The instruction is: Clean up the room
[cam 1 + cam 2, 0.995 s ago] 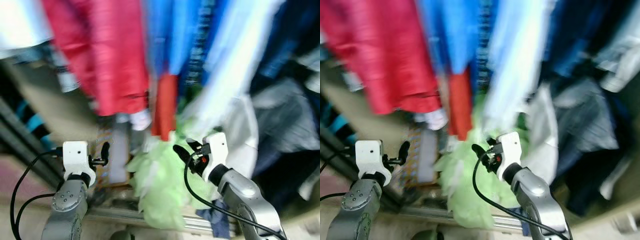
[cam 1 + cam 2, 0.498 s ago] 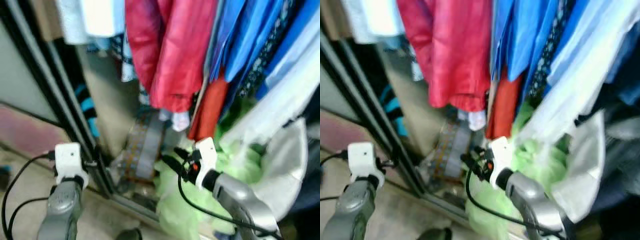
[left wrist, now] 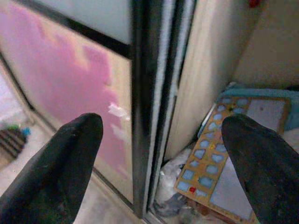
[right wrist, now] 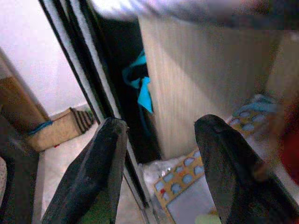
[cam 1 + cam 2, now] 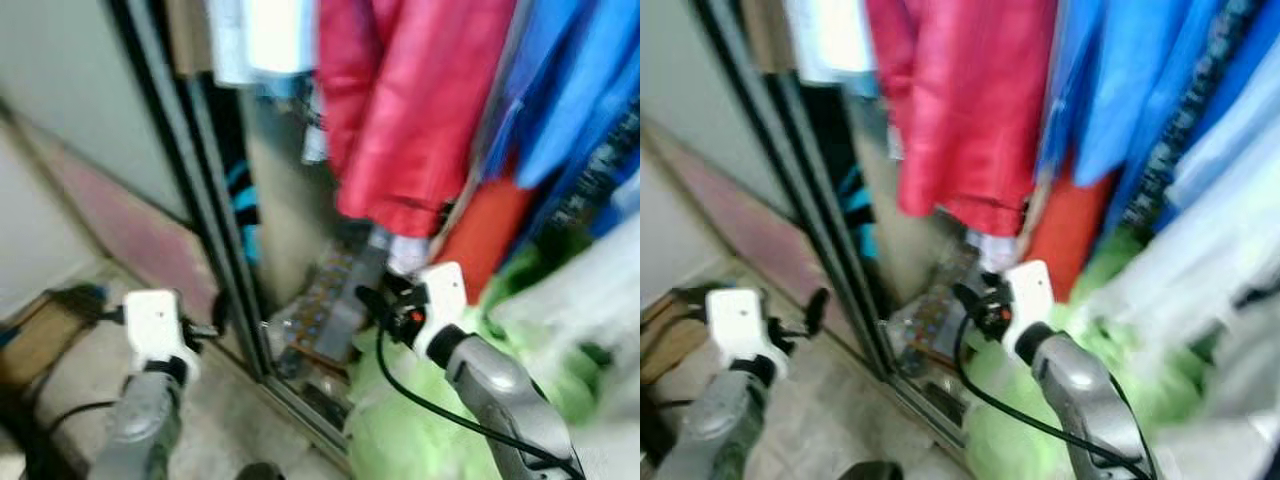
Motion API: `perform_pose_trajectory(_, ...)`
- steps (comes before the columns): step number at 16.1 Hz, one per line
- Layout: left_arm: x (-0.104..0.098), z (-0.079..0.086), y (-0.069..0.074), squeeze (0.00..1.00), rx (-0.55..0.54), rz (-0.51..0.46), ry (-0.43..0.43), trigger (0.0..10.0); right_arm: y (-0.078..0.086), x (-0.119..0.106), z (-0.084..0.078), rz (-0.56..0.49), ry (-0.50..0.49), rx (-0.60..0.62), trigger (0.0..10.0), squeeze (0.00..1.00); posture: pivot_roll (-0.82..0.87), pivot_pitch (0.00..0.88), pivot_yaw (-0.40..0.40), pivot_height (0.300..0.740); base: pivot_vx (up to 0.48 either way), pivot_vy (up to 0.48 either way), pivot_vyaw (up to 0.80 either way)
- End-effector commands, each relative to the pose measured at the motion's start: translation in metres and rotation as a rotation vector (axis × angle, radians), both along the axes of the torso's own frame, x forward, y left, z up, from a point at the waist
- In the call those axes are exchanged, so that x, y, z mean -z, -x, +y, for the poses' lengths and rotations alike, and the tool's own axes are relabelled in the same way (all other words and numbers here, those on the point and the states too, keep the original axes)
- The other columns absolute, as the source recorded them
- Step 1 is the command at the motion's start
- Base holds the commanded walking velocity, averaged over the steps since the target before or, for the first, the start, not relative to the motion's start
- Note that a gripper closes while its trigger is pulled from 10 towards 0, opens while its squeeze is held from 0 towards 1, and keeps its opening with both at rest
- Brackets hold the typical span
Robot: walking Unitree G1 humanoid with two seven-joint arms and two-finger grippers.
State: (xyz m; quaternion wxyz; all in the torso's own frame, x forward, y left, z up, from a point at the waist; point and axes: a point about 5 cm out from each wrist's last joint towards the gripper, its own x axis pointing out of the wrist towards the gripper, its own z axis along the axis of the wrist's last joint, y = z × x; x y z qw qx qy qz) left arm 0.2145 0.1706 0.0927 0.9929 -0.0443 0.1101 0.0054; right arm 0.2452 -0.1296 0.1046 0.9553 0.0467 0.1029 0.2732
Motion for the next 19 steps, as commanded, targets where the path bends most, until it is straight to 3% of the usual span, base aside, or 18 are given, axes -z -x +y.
perform_pose_trajectory(1,-0.0024,0.0049,-0.0021,0.0,-0.011,0.001,-0.011,10.0,-0.002,-0.0007,0.0049,-0.009,-0.006,-0.005,10.0,0.0,-0.01,0.0,-0.005,0.74,0.0,0.0,0.8)
perform_pose_trajectory(2,-0.0043,0.002,-0.005,0.0,0.012,-0.015,0.048,10.0,-0.0023,-0.0007,0.0047,-0.015,-0.006,0.0,10.0,0.0,-0.01,0.0,-0.006,0.74,0.0,0.0,0.8)
perform_pose_trajectory(4,-0.005,0.0028,-0.0053,0.0,0.009,-0.024,0.052,10.0,-0.0023,-0.0011,0.0037,-0.022,-0.009,0.01,10.0,0.0,-0.02,0.0,-0.006,0.74,0.0,0.0,0.69)
perform_pose_trajectory(9,-0.0057,0.0027,-0.007,0.0,0.014,-0.031,0.054,10.0,-0.0023,-0.0016,0.0038,-0.025,-0.024,0.007,10.0,0.0,-0.01,0.0,-0.009,0.74,0.0,0.0,0.0)
perform_pose_trajectory(19,-0.0039,-0.0013,-0.0077,0.0,0.033,-0.023,0.041,10.0,-0.0043,-0.0031,0.0058,-0.056,-0.021,0.001,10.0,0.0,-0.01,0.0,-0.006,0.74,0.0,0.303,0.0)
